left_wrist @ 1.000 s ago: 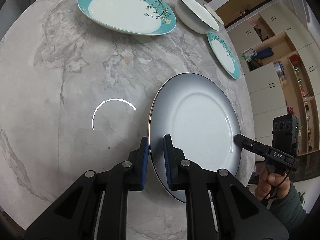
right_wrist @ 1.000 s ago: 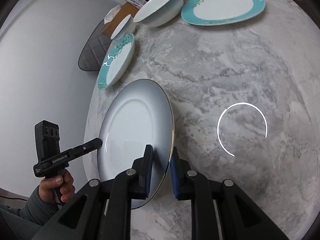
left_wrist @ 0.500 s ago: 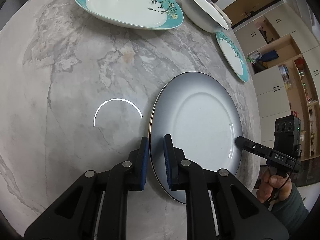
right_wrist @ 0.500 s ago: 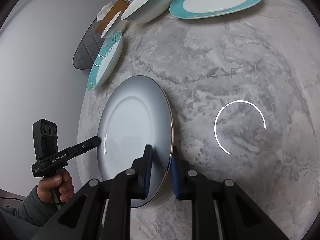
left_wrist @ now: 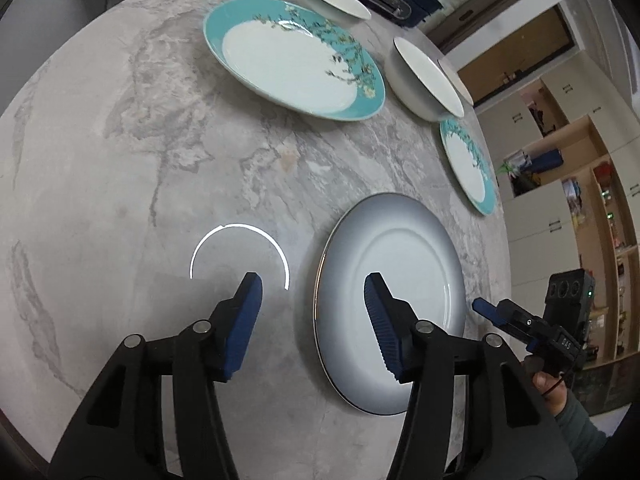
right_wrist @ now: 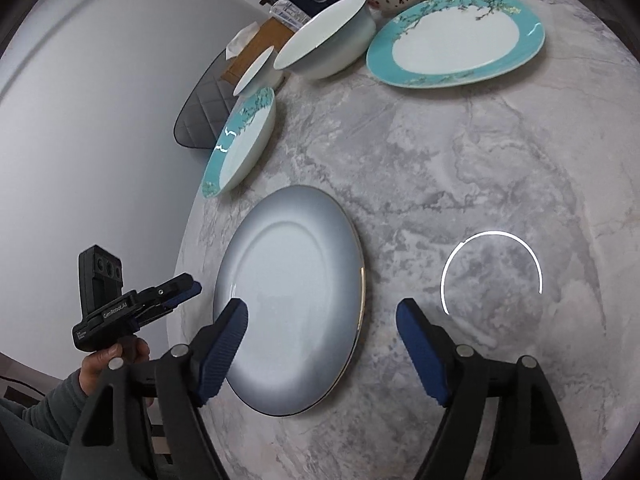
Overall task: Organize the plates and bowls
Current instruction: 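Move to the large teal floral plate and close both grippers on its rim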
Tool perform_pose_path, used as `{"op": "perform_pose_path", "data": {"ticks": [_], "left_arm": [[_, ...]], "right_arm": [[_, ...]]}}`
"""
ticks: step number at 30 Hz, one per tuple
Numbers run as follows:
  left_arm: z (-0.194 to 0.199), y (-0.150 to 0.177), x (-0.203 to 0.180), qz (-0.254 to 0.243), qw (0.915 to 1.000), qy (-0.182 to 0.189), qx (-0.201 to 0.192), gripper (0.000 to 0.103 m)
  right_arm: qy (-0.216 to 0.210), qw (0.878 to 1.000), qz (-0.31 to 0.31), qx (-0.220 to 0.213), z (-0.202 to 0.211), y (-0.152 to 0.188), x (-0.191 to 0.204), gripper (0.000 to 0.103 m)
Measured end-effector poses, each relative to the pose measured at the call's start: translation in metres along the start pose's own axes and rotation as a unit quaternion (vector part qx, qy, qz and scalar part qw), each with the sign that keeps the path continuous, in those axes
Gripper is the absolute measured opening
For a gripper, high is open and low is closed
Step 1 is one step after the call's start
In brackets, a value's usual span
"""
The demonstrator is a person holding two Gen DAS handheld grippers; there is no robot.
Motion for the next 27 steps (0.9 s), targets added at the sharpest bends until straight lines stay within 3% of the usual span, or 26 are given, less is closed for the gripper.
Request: {"op": "perform_pose_path", "data": {"ticks": [1, 3, 5, 6, 9, 11, 15, 17, 21, 23, 25, 27], "left_arm": [[0.007, -0.001, 0.001, 0.008, 0.9999, 0.002, -0.008, 0.062], [0.024, -0.004, 0.0, 0.028, 0.9987, 0.03, -0.029, 0.083], [0.042, -0.011, -0.007, 0.03, 0.9957, 0.053, -0.07, 0.103], [0.051, -0.016, -0.013, 0.021, 0.9939, 0.058, -0.091, 0.103], [0.058, -0.03, -0.036, -0.009, 0.9937, 0.068, -0.088, 0.103], [0.062, -0.042, -0.058, -0.031, 0.9922, 0.076, -0.094, 0.103], [0.033, -0.065, -0.092, -0.037, 0.9943, 0.1, 0.0, 0.103], [0.022, -0.08, -0.111, -0.052, 0.9933, 0.103, 0.003, 0.103], [-0.012, -0.113, -0.151, -0.08, 0.992, 0.092, 0.033, 0.103], [-0.035, -0.127, -0.17, -0.1, 0.9899, 0.089, 0.049, 0.103], [-0.057, -0.142, -0.186, -0.093, 0.987, 0.115, 0.063, 0.103], [-0.077, -0.156, -0.198, -0.096, 0.9859, 0.114, 0.077, 0.103]], "right_arm": [[-0.007, 1.0, -0.015, -0.015, 0.01, -0.002, -0.005, 0.085], [-0.032, 0.996, -0.056, -0.053, 0.03, -0.003, -0.015, 0.09], [-0.05, 0.99, -0.093, -0.092, 0.052, -0.003, -0.025, 0.103], [-0.061, 0.985, -0.111, -0.116, 0.064, -0.002, -0.029, 0.103], [-0.089, 0.966, -0.141, -0.197, 0.106, -0.002, -0.034, 0.103], [-0.096, 0.955, -0.165, -0.229, 0.129, -0.002, -0.038, 0.103], [-0.056, 0.95, -0.175, -0.252, 0.166, -0.014, -0.047, 0.103], [-0.037, 0.957, -0.149, -0.248, 0.18, -0.028, -0.05, 0.103], [-0.055, 0.976, -0.117, -0.173, 0.174, -0.069, -0.076, 0.103], [-0.074, 0.982, -0.11, -0.133, 0.16, -0.092, -0.097, 0.103], [-0.074, 0.986, -0.101, -0.111, 0.156, -0.112, -0.119, 0.103], [-0.082, 0.987, -0.102, -0.093, 0.154, -0.133, -0.143, 0.103]]}}
Point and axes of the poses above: each gripper's, at about its wrist camera, not at the fingertips, and z roughly against the way its jaws point, x to its left, y to its underside, the point moved 8 cm from there along -z, roughly the way its jaws point, and after that the axes turned 12 degrees about x, right-handed, at the moved point
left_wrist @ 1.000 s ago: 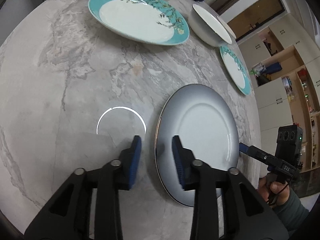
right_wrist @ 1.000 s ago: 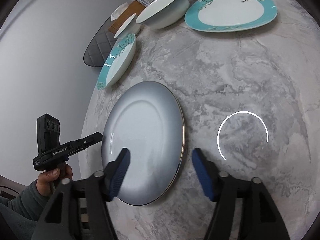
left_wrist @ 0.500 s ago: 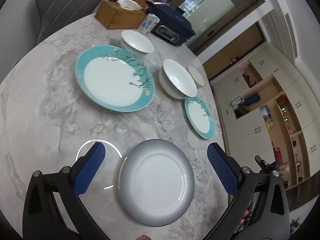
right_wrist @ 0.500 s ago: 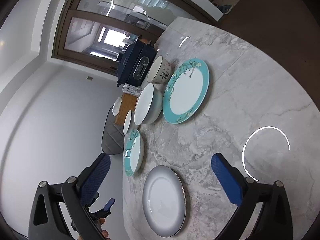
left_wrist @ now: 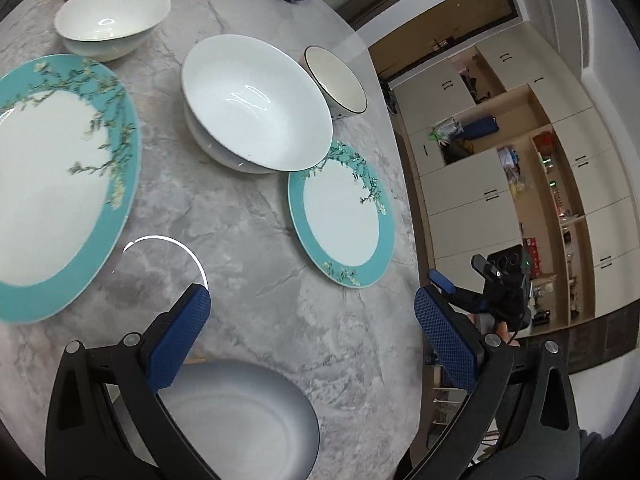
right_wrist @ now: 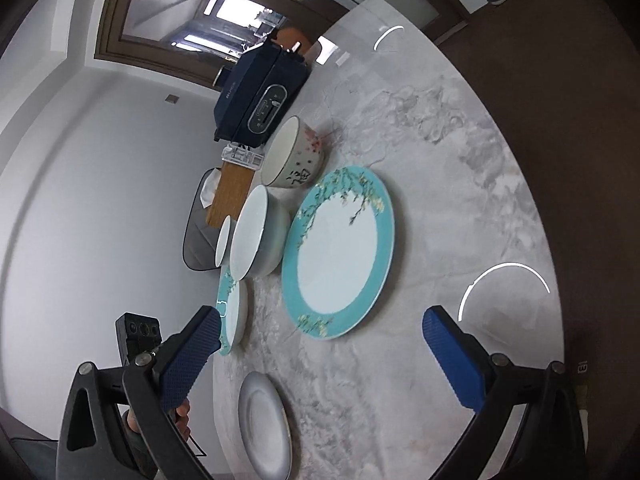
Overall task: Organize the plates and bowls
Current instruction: 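Move to the large teal floral plate and close both grippers on its rim, then carry the teal plate over the grey-rimmed plate and lower it on top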
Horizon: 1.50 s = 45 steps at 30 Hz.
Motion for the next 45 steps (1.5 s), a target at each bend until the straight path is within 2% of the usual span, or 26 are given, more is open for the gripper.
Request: {"op": "perform_pose_path", "data": {"ticks": [4, 8, 15, 18, 20, 22, 24, 27, 28, 35, 36, 38, 40, 41, 43, 45], "left_arm": [[-0.036, -0.027, -0.004, -0.023, 0.9993, -0.013, 0.025, 0.103], [-0.068, -0.036, 0.002, -0.018, 0.9984, -0.034, 0.041, 0.103], [-0.097, -0.06, 0.003, -0.01, 0.998, -0.038, 0.049, 0.102], [-0.106, -0.067, 0.008, -0.002, 0.9983, -0.032, 0.049, 0.101], [-0.106, -0.071, 0.011, 0.0, 0.9988, -0.026, 0.041, 0.097], [-0.109, -0.077, 0.012, -0.004, 0.9987, -0.031, 0.041, 0.089], [-0.114, -0.078, 0.006, -0.008, 0.9984, -0.025, 0.05, 0.068], [-0.122, -0.08, 0.001, -0.021, 0.9968, -0.04, 0.066, 0.049], [-0.125, -0.081, 0.0, -0.024, 0.9963, -0.044, 0.07, 0.045], [-0.128, -0.09, -0.003, -0.024, 0.9962, -0.035, 0.076, 0.04], [-0.119, -0.084, -0.003, -0.024, 0.9962, -0.035, 0.076, 0.034], [-0.108, -0.08, 0.004, -0.018, 0.9966, -0.029, 0.075, 0.031], [-0.104, -0.079, 0.012, -0.011, 0.9965, -0.038, 0.073, 0.013], [-0.099, -0.078, 0.017, -0.004, 0.9965, -0.039, 0.073, 0.009], [-0.091, -0.08, 0.024, 0.012, 0.9971, -0.022, 0.072, 0.009], [-0.086, -0.083, 0.027, 0.014, 0.9969, -0.03, 0.071, 0.008]], "right_arm": [[-0.014, 0.999, -0.009, 0.034, -0.011, -0.04, -0.024, 0.103], [-0.011, 0.995, 0.002, 0.098, -0.038, -0.051, -0.033, 0.101], [-0.031, 0.992, 0.04, 0.114, -0.053, -0.074, -0.028, 0.092], [-0.02, 0.989, 0.062, 0.136, -0.062, -0.081, -0.025, 0.087], [-0.013, 0.985, 0.08, 0.155, -0.068, -0.08, -0.023, 0.08], [-0.01, 0.981, 0.1, 0.169, -0.073, -0.08, -0.021, 0.075], [-0.011, 0.979, 0.104, 0.174, -0.076, -0.081, -0.022, 0.068], [-0.012, 0.977, 0.11, 0.183, -0.082, -0.081, -0.023, 0.056], [-0.014, 0.976, 0.109, 0.189, -0.085, -0.081, -0.023, 0.051], [-0.017, 0.972, 0.117, 0.203, -0.083, -0.078, -0.025, 0.04], [-0.017, 0.972, 0.116, 0.204, -0.083, -0.078, -0.027, 0.038], [-0.018, 0.973, 0.111, 0.204, -0.08, -0.079, -0.031, 0.031], [-0.014, 0.973, 0.109, 0.203, -0.079, -0.08, -0.034, 0.023], [-0.011, 0.974, 0.105, 0.202, -0.078, -0.081, -0.037, 0.016], [-0.003, 0.973, 0.104, 0.204, -0.077, -0.081, -0.041, 0.01], [0.0, 0.972, 0.11, 0.209, -0.076, -0.078, -0.041, 0.008]]}}
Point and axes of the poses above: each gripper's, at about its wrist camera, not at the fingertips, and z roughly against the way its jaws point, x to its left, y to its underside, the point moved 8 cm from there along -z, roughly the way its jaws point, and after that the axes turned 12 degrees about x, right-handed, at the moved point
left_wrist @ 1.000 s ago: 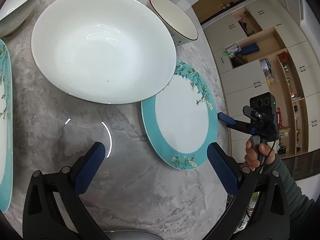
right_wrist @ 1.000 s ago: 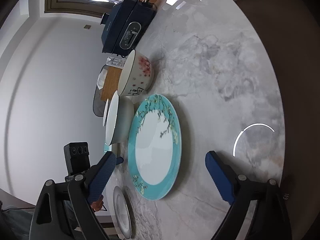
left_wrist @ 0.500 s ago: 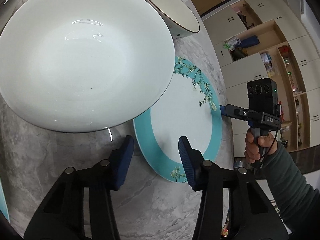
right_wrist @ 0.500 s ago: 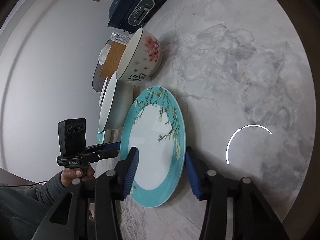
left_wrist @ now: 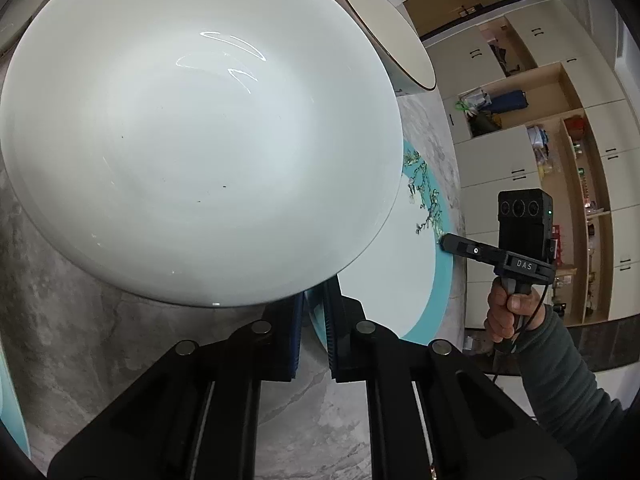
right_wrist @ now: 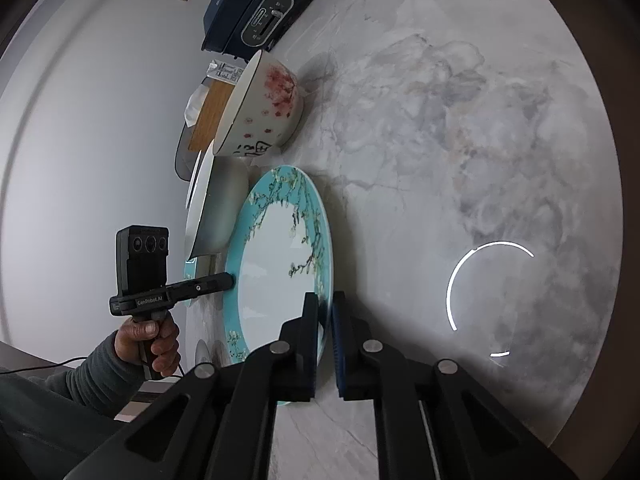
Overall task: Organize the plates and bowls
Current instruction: 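Carry the teal plate over the grey-rimmed plate and lower it on top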
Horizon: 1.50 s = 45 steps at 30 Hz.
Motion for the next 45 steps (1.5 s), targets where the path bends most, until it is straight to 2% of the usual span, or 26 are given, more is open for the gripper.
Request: {"op": "perform_pose_path", "data": {"ticks": [8, 23, 34, 41, 45], "left_arm": [[0.008, -0.002, 0.007, 0.0, 0.9999, -0.009, 0.007, 0.008], [0.011, 0.001, 0.001, -0.013, 0.9998, 0.013, 0.007, 0.006], [0.043, 0.013, 0.005, -0.01, 0.9997, 0.02, 0.007, 0.006], [0.063, 0.019, 0.013, -0.012, 0.9996, 0.024, -0.005, 0.006], [0.062, 0.03, 0.016, -0.005, 0.9997, 0.025, -0.006, 0.006]], "right_arm": [[0.021, 1.0, 0.003, -0.004, 0.004, 0.005, -0.001, 0.009], [0.034, 0.999, 0.001, -0.023, 0.003, 0.021, 0.023, 0.009], [0.036, 0.999, -0.001, -0.029, -0.007, 0.045, 0.072, 0.009], [0.034, 0.999, -0.003, -0.029, -0.028, 0.071, 0.109, 0.01], [0.029, 0.999, -0.005, -0.022, -0.048, 0.089, 0.127, 0.01]]}}
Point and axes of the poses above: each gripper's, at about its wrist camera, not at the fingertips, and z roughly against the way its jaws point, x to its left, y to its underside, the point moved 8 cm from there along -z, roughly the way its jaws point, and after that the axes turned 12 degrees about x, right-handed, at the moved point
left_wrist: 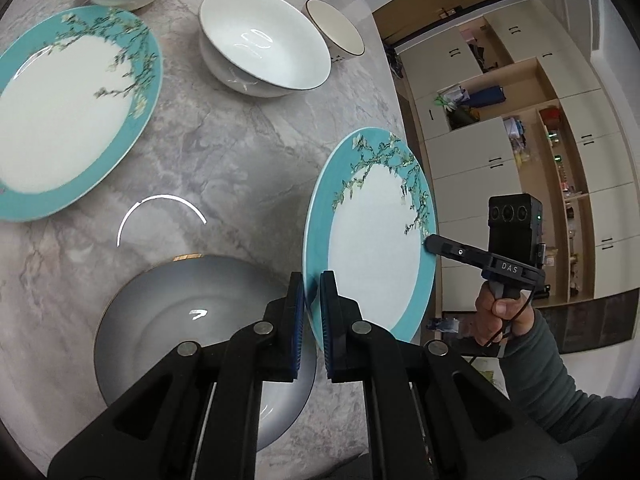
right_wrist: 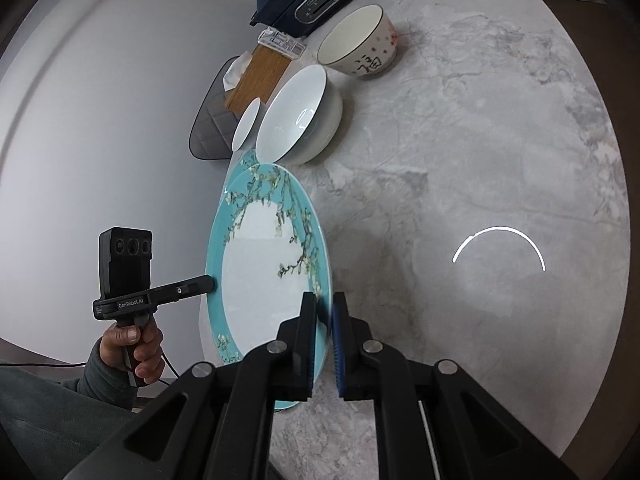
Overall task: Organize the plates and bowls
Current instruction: 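Carry the teal plate over the grey-rimmed plate and lower it on top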
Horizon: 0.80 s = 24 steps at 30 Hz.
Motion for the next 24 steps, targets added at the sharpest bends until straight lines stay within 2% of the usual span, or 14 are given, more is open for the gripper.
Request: {"op": "perform_pose_path", "data": {"ticks": [8, 15, 21, 24], "left_arm": [[0.008, 0.011, 0.019, 0.034, 0.9994, -0.005, -0.006, 0.006], [0.012, 0.012, 0.029, 0.049, 0.9985, -0.023, -0.01, 0.006], [0.007, 0.016, 0.034, 0.056, 0.9979, -0.03, -0.013, 0.006], [0.005, 0.021, 0.051, 0.057, 0.9978, -0.033, -0.012, 0.006]], "right_arm": [[-0.01, 1.0, -0.005, 0.019, -0.059, 0.032, 0.038, 0.01], [-0.005, 0.999, -0.023, 0.039, -0.105, 0.055, 0.042, 0.01], [0.0, 0.998, -0.032, 0.049, -0.132, 0.059, 0.042, 0.01], [0.007, 0.998, -0.034, 0.053, -0.14, 0.062, 0.041, 0.01]]}}
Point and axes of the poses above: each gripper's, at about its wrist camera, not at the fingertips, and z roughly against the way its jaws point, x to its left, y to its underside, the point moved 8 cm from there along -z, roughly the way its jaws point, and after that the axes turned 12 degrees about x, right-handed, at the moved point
